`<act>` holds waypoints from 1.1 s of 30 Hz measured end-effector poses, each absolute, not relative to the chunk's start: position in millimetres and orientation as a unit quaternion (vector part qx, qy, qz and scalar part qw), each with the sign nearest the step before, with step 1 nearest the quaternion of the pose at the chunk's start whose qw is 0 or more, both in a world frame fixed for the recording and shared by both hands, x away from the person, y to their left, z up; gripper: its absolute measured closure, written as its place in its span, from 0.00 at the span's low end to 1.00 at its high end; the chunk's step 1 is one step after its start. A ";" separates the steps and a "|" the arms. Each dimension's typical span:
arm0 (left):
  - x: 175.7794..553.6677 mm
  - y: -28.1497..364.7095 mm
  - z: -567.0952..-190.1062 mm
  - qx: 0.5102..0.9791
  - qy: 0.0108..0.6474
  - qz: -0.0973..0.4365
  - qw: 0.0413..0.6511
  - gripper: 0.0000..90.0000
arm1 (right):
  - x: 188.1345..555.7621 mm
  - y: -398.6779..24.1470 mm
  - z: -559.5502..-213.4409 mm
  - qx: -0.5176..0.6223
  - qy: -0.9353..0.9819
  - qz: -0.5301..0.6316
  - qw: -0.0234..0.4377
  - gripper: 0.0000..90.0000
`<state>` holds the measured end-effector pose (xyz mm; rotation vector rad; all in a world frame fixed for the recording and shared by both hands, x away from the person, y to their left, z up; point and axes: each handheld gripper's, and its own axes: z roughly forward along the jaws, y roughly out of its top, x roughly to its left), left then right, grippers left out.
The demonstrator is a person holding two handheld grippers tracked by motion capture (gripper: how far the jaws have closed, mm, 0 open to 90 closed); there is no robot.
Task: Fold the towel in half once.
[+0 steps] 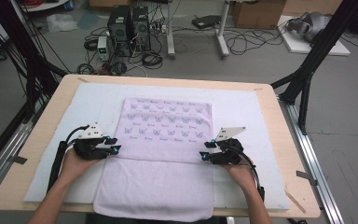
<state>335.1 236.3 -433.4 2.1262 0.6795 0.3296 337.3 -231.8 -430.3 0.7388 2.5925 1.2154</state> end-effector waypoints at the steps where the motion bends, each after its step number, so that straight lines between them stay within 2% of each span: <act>1: 335.2 235.9 -434.0 0.854 0.272 0.131 0.425 0.68 | 336.9 -230.7 -431.0 0.249 0.873 0.410 0.091 0.57; 5: 336.7 235.0 -438.3 0.860 0.274 0.124 0.412 0.66 | 336.3 -226.5 -433.3 0.241 0.879 0.402 0.089 0.58; 8: 337.7 232.7 -441.4 0.864 0.276 0.117 0.404 0.61 | 336.6 -224.2 -435.7 0.241 0.883 0.392 0.086 0.58; 11: 336.9 230.1 -442.7 0.866 0.275 0.121 0.400 0.62 | 336.7 -223.0 -437.2 0.242 0.886 0.386 0.084 0.59; 14: 336.2 228.8 -442.5 0.869 0.270 0.128 0.394 0.68 | 337.9 -220.9 -441.0 0.241 0.891 0.376 0.082 0.61; 17: 334.8 226.9 -442.7 0.870 0.265 0.131 0.394 0.74 | 337.9 -221.0 -441.8 0.242 0.890 0.378 0.086 0.68; 22: 333.8 223.7 -441.5 0.871 0.268 0.137 0.389 0.94 | 338.3 -222.1 -441.9 0.243 0.888 0.381 0.085 0.88; 27: 334.8 224.8 -440.6 0.867 0.277 0.129 0.394 0.96 | 338.2 -222.0 -440.9 0.235 0.889 0.383 0.082 0.96; 33: 333.9 228.5 -434.7 0.858 0.284 0.125 0.409 0.96 | 339.5 -227.4 -434.9 0.239 0.877 0.410 0.077 0.97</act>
